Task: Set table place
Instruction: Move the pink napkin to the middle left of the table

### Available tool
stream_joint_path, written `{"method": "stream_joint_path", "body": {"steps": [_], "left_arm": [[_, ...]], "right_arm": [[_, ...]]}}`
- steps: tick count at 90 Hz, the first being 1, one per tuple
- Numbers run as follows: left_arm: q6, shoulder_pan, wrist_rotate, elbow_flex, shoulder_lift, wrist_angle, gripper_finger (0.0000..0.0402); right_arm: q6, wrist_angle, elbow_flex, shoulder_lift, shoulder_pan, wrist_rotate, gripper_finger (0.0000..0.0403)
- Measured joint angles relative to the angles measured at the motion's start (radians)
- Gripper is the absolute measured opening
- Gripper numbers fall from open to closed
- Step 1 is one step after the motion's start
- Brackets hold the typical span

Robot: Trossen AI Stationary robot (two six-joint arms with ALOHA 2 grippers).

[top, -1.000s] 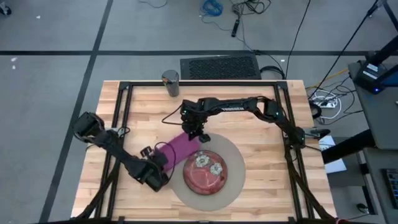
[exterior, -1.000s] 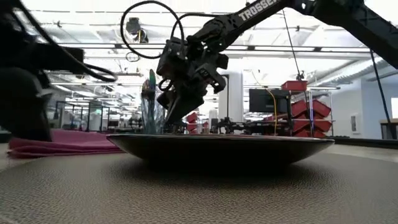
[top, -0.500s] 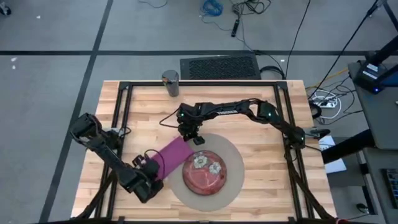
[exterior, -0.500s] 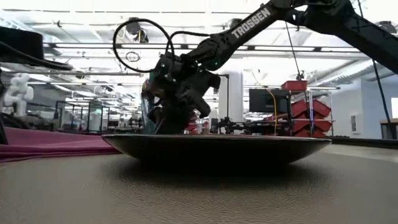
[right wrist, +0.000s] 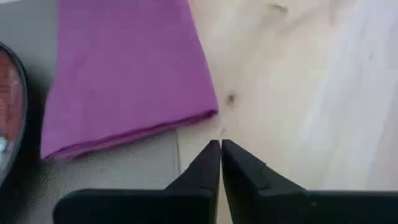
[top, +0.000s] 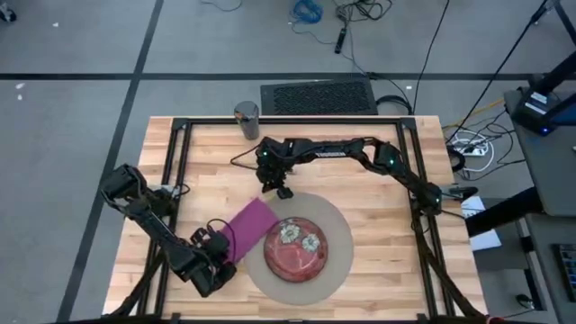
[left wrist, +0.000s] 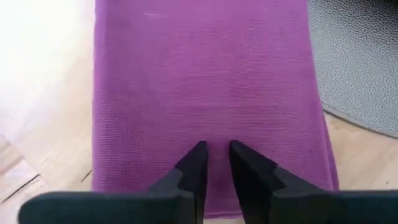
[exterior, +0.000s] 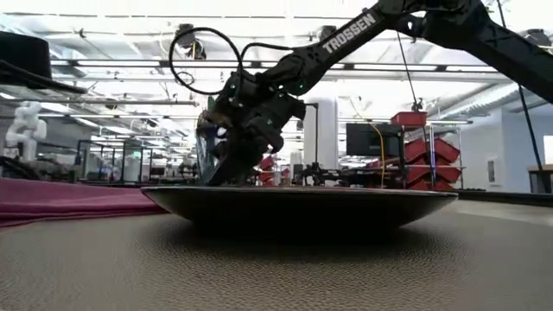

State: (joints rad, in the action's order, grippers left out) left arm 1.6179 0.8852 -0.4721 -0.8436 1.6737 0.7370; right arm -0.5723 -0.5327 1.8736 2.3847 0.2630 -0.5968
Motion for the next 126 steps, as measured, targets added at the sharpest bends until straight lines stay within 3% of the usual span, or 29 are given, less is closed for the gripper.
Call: {"method": "stream_joint_path", "body": {"steps": [43,79,126], "left_arm": [[-0.004,0.0,-0.004,-0.001,-0.001,0.008,0.0056],[-0.001,0.0,-0.008,-0.001,-0.001,0.007,0.0056],[0.001,0.0,-0.049,-0.002,-0.002,-0.026,0.0056]], "right_arm": [[-0.041,-0.021,0.001,-0.029,-0.118,-0.015,0.0002],[-0.01,-0.005,-0.035,-0.028,-0.129,-0.028,0.0002],[0.053,0.216,-0.051,0.054,-0.106,-0.025,0.0]]}}
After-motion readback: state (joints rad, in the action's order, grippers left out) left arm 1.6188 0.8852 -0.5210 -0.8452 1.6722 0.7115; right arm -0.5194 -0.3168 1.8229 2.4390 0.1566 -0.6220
